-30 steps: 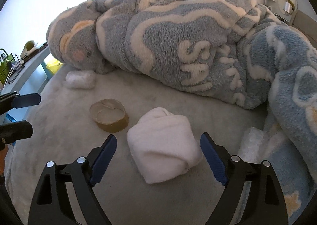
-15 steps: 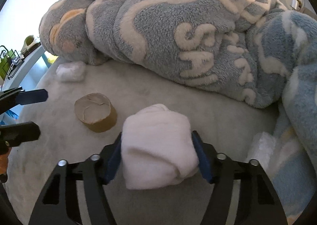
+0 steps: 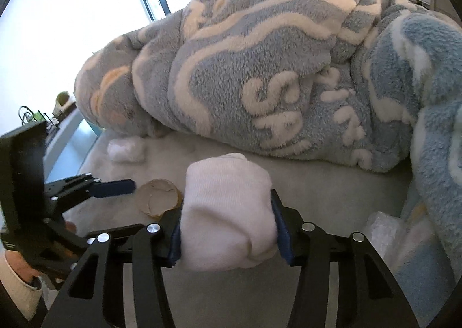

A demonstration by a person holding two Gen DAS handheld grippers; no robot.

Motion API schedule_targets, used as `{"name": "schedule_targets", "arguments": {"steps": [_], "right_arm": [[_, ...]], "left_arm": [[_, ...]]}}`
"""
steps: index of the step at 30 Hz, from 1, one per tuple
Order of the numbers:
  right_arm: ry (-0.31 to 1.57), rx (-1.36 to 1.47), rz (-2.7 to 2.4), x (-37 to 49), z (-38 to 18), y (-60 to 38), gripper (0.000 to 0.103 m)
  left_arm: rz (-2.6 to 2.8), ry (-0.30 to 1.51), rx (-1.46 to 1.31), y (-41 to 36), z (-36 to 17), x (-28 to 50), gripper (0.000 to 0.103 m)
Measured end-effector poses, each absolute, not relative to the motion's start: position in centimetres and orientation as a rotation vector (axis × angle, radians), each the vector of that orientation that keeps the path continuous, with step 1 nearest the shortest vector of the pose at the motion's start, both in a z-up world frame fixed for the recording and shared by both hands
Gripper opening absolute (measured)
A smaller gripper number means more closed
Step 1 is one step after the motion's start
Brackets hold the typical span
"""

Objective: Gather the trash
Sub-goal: 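Grasp the thin brown tape roll with the left tool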

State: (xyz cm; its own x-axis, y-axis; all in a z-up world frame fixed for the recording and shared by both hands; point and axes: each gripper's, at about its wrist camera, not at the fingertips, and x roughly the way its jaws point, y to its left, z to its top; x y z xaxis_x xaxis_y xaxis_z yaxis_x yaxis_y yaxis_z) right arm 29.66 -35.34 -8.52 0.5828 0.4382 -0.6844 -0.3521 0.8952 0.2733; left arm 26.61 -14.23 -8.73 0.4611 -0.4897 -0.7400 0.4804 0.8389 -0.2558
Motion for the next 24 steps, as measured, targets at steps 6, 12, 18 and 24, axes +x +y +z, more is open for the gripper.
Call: {"name": "schedule_targets", "arguments": {"steps": [6,12,18,24], "right_arm": [[0.769,0.146,0.478,28.8,-6.4,-36.5,0.052],[0.760,0.155,0.471,27.7,-5.8,-37.8,0.052],[0.749,0.159,0.449,26.1,-5.5,-37.8,0.052],[0.735,0.172,0.425,23.7,-5.1,-37.9,0.052]], "left_arm": [[-0.564,0.914,-0.022,-15.3,-9.0,27.4,0.067],[-0.512,0.939,-0.008,-16.3,-9.8,28.2,0.056],[-0.505,0.911,-0.015,-15.9,-8.8,27.2,0.054],[-0.515,0.888,-0.027,-15.7,-7.2,24.7,0.054]]}}
